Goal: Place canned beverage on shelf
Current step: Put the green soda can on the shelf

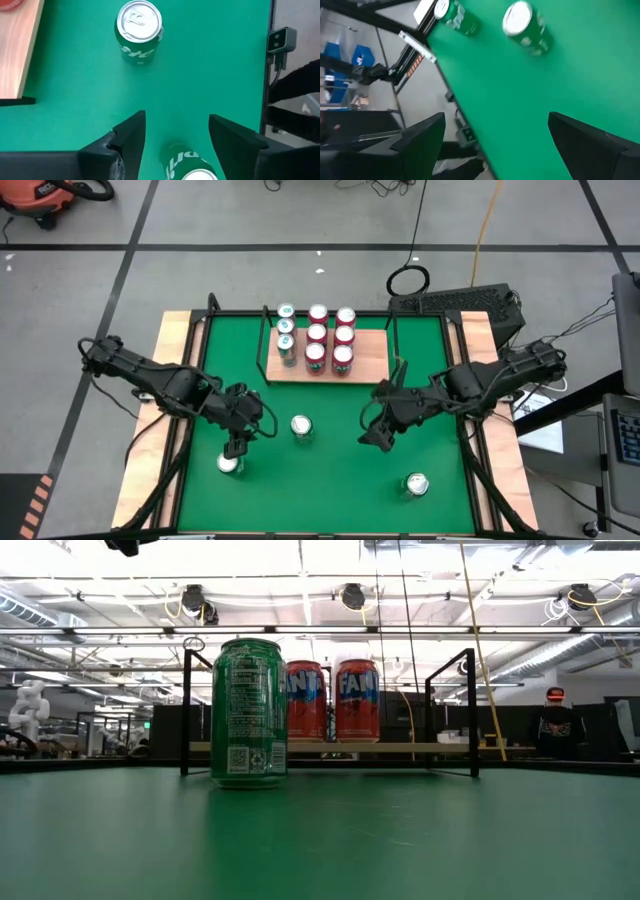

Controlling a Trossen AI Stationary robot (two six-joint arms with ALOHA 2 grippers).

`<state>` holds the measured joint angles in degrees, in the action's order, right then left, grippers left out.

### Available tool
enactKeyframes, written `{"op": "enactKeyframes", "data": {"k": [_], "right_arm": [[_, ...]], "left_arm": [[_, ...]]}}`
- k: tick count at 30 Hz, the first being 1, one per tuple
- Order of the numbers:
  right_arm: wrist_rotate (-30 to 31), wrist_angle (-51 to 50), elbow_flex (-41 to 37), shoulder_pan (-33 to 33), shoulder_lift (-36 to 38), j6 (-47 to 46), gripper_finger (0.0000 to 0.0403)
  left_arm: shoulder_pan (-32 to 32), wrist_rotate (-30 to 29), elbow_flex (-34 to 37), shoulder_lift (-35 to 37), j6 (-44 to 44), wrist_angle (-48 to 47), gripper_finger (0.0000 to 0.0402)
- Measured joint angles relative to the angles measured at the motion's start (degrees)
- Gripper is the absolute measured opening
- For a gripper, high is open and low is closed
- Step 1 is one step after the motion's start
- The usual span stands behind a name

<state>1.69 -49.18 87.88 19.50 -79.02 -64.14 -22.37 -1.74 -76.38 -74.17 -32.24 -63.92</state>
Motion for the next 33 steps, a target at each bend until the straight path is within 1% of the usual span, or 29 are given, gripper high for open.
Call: {"op": "enactKeyframes", "data": {"k": [3,5,8,10,15,19,21,23,27,30,33], "right_arm": [[1.3,0.0,0.0,2.5,0.0,-3.1,0.0345],[2.8,-0.2,0.0,3.8,0.0,-4.5,0.0345],[4.5,-1.1,0.0,4.9,0.0,-7.0,0.0345],[4.4,-1.3,0.0,5.4,0.0,-8.5,0.0345],[5.8,-2.3,0.0,7.1,-0.2,-10.0,0.0345],[6.1,-4.1,0.0,7.7,-0.2,-9.5,0.0345],[6.1,-4.2,0.0,7.6,-0.2,-9.5,0.0345],[7.0,-4.2,0.0,7.6,-0.2,-8.8,0.0345],[7.7,-4.3,0.0,7.6,-0.2,-7.3,0.0345],[7.6,-4.3,0.0,7.6,-0.2,-5.4,0.0345],[7.5,-4.6,0.0,7.6,-0.2,-3.7,0.0345]], "left_arm": [[-1.1,-0.7,0.0,0.3,-1.6,0.0,0.0218],[-2.2,-2.4,0.0,0.5,-2.6,0.0,0.0218],[-2.9,-6.9,0.0,0.7,-5.9,0.6,0.0219],[-2.8,-7.6,0.0,0.6,-6.4,1.9,0.0219],[-3.0,-7.2,0.0,0.6,-4.4,4.6,0.022],[-2.9,-7.0,0.0,0.4,0.7,6.6,0.0228],[-2.6,-7.1,0.1,-0.2,2.3,8.2,0.0244],[-2.3,-8.6,0.1,-1.0,4.7,11.0,0.0266],[-1.5,-11.6,0.1,-3.4,10.2,14.3,0.032],[-0.2,-11.7,0.1,-5.8,13.7,15.7,0.0357],[1.4,-10.6,0.1,-8.5,18.5,16.6,0.0374]]}}
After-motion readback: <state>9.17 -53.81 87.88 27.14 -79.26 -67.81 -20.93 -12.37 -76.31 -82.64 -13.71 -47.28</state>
